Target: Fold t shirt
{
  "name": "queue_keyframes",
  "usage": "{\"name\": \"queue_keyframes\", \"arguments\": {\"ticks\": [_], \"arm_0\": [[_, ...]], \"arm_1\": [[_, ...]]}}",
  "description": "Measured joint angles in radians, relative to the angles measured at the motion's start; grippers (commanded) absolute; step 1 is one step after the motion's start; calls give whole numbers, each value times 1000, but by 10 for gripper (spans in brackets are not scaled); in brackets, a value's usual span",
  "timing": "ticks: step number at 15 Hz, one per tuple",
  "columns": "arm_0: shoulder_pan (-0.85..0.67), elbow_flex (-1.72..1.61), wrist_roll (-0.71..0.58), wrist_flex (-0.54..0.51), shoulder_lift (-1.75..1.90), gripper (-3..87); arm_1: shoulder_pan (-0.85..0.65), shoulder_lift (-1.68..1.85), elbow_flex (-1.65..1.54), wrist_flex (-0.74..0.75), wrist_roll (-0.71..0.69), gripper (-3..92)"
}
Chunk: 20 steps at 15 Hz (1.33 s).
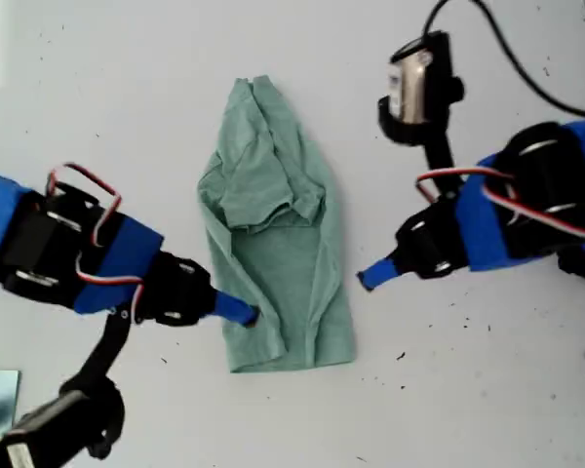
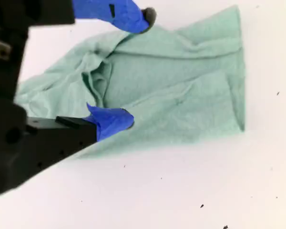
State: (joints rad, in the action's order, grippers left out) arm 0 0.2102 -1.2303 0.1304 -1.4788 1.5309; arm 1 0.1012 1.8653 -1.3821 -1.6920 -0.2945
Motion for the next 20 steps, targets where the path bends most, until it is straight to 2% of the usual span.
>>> {"name": "queue_keyframes", "arguments": {"ticks": [2, 6, 10, 13, 16, 18, 19, 20], "arm_0": [[23, 140, -3, -25, -98, 295], [38, 155, 6, -35, -206, 308], [37, 155, 15, -25, -316, 307], [67, 155, 32, 52, -411, 288], [109, 170, 40, 201, -532, 110], [129, 189, 52, 247, -572, 37], [130, 198, 55, 259, -584, -3], [130, 199, 57, 278, -601, -3]], "arm_1": [[46, -192, 245, -29, 18, 308], [97, -373, 353, -25, 52, 315], [127, -515, 354, 78, 74, 316], [149, -646, 354, 175, 92, 311], [172, -738, 360, 259, 129, 187], [192, -785, 383, 319, 147, 126], [196, -813, 397, 342, 149, 78], [199, -827, 397, 364, 150, -2]]}}
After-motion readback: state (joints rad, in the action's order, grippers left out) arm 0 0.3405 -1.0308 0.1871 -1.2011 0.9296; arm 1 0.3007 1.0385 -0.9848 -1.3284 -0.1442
